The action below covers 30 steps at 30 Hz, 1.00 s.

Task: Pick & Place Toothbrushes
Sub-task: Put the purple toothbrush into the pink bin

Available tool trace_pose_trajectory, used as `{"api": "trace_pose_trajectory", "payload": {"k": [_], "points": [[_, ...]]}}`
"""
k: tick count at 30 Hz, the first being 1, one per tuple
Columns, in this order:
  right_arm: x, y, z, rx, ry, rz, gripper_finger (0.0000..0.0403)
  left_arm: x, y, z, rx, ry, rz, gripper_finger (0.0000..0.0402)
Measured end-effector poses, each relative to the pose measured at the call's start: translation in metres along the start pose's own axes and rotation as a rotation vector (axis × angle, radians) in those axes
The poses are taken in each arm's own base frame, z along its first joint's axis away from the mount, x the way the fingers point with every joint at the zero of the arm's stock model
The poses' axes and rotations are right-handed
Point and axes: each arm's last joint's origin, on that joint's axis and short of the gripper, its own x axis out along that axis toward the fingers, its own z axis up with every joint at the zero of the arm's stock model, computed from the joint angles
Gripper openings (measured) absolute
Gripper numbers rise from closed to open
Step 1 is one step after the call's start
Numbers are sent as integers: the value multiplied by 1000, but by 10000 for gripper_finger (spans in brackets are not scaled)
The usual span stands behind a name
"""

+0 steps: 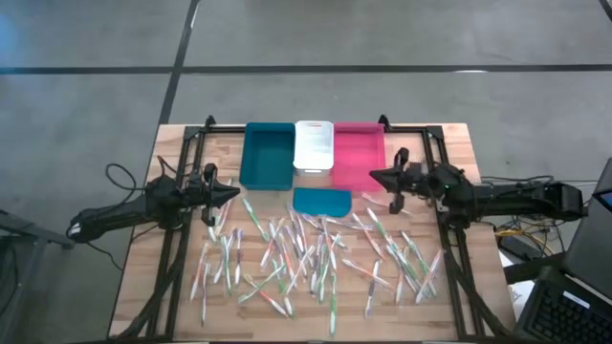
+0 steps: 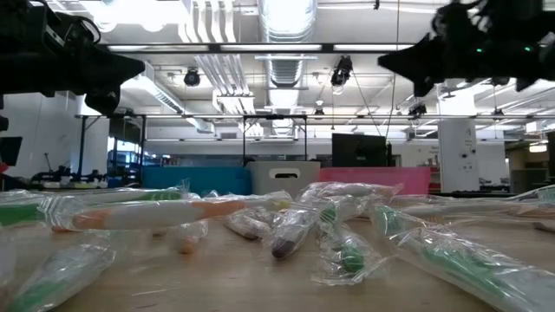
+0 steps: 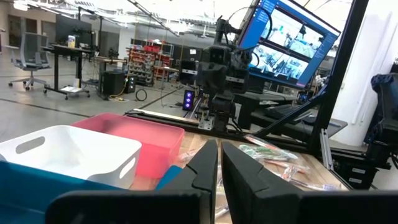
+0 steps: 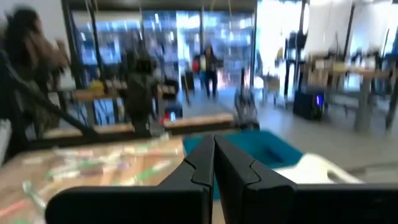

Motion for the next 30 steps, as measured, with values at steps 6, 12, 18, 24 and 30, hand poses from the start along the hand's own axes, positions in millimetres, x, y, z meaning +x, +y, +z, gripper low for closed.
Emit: {"api": "trace_pose_trajectory", "payload": {"k": [6, 12, 18, 24, 30], "points": [[33, -2, 10, -39, 264, -17, 8, 0, 0, 0, 0, 1, 0, 26], [63, -3, 31, -179, 441, -15, 8, 0, 0, 0, 0, 1, 0, 26], [88, -3, 59, -183, 530, -8, 8, 0, 0, 0, 0, 1, 0, 26], [98, -2, 85, -140, 740, -6, 8, 0, 0, 0, 0, 1, 0, 26], [98, 2, 104, -33, 937, -37, 8, 0, 0, 0, 0, 1, 0, 26]]}}
